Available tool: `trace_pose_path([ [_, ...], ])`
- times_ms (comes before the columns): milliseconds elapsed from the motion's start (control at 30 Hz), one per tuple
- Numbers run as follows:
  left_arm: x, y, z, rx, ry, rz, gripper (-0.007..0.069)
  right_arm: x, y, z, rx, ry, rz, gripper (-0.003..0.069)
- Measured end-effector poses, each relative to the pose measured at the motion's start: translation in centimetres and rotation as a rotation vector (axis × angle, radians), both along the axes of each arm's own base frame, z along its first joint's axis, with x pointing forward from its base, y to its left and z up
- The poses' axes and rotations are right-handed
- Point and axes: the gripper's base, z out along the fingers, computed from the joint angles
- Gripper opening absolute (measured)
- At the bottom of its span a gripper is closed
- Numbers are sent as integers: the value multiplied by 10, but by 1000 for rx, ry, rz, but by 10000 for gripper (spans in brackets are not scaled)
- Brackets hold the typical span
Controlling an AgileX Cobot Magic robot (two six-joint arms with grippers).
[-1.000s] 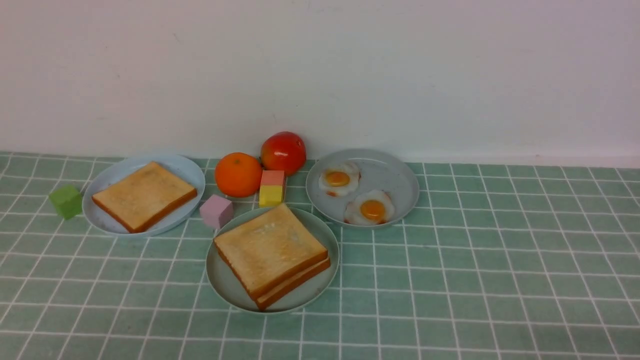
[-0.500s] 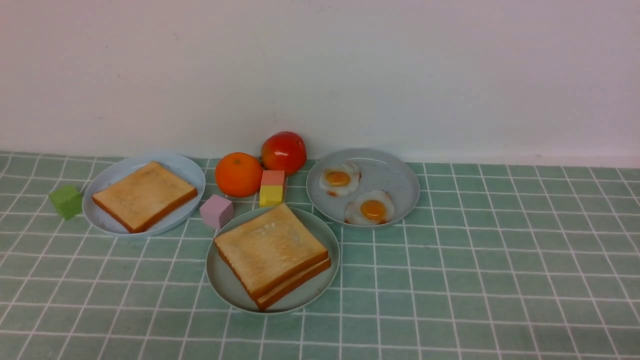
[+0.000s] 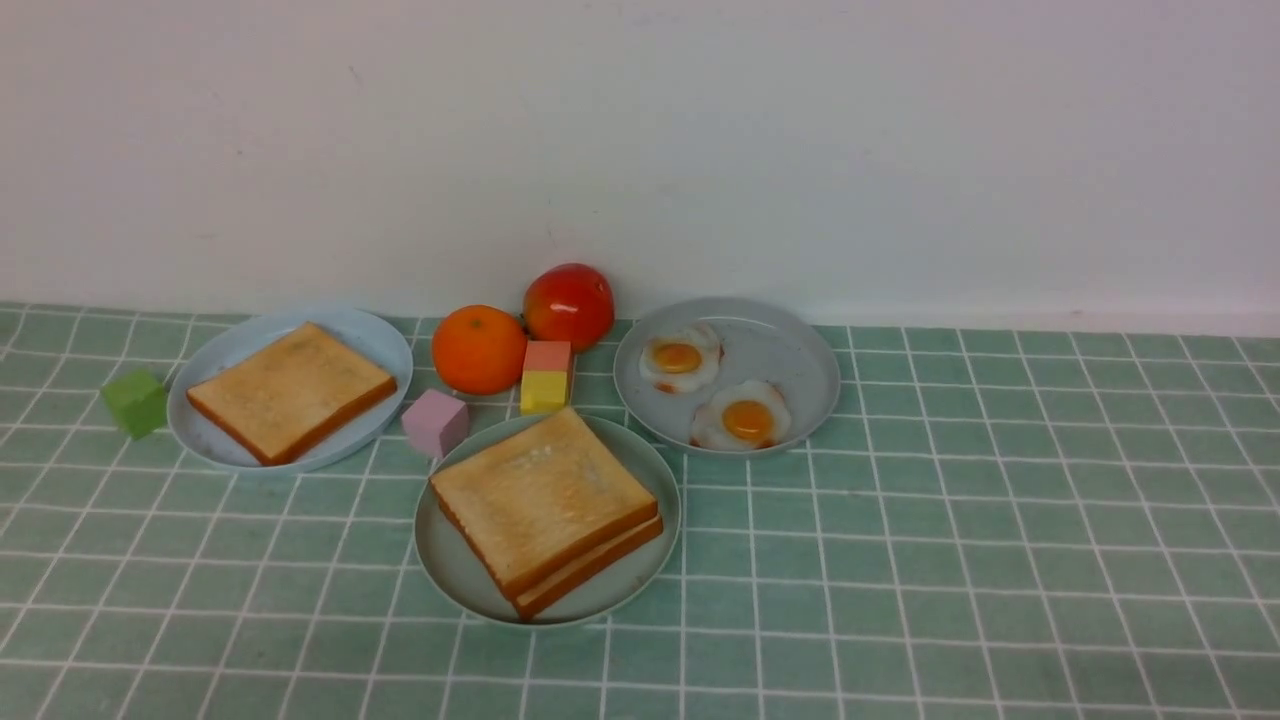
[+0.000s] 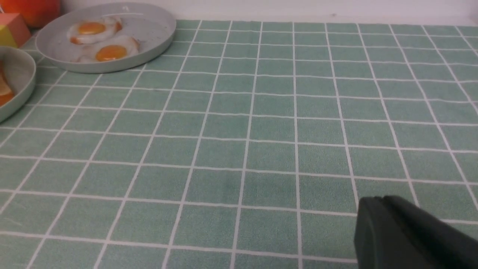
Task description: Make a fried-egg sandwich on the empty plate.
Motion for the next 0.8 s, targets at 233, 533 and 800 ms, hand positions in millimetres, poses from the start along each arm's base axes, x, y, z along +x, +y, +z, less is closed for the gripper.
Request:
trace_pose_path([
  [233, 3, 26, -10, -100, -46, 318, -13, 0, 0, 0, -1, 0, 0, 36],
  [533, -3, 50, -35, -130, -57, 672, -13, 0, 0, 0, -1, -1, 0, 46],
  [800, -7, 53, -57, -33, 159, 731, -13, 0, 0, 0, -1, -1, 0, 53],
])
